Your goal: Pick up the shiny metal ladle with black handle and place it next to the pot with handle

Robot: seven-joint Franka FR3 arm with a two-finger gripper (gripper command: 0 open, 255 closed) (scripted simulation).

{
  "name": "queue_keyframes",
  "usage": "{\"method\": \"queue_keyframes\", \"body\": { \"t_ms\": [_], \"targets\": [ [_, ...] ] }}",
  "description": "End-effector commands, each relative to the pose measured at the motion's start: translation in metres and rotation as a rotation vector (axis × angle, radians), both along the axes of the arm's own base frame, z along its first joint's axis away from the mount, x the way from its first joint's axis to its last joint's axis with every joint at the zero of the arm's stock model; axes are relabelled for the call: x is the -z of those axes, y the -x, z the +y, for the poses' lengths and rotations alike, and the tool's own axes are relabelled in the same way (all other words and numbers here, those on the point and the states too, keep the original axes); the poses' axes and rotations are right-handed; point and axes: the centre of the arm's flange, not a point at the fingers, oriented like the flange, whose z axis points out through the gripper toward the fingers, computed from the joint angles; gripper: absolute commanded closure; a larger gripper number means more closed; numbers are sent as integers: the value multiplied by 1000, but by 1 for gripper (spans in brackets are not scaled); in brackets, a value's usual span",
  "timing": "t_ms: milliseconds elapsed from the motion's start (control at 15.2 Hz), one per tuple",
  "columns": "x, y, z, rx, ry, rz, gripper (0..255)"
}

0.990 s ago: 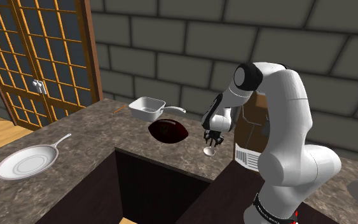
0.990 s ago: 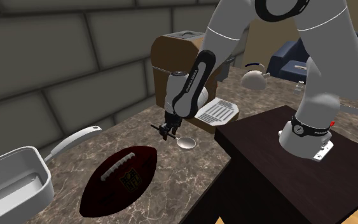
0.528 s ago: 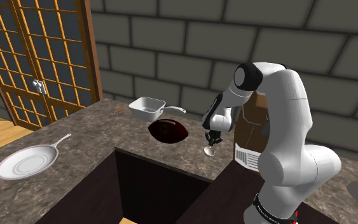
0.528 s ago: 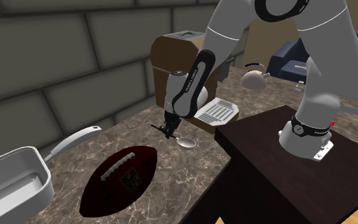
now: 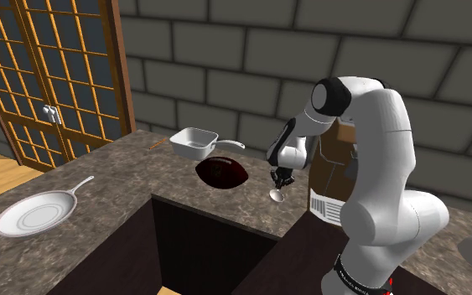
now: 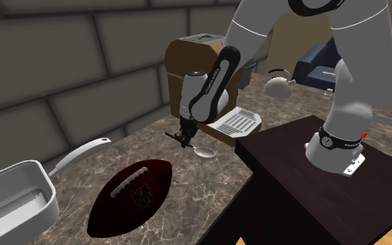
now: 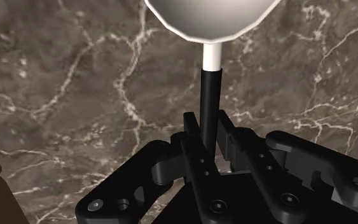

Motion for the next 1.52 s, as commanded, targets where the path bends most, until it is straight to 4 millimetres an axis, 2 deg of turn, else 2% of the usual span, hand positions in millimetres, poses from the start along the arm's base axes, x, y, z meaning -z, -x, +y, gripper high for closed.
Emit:
{"method": "queue_keyframes", "body": {
  "t_ms": [0, 1452],
  "targets": [
    [-11, 0, 0, 0, 0, 0, 255],
    [-127, 0, 0, 0, 0, 0, 255]
  ]
}}
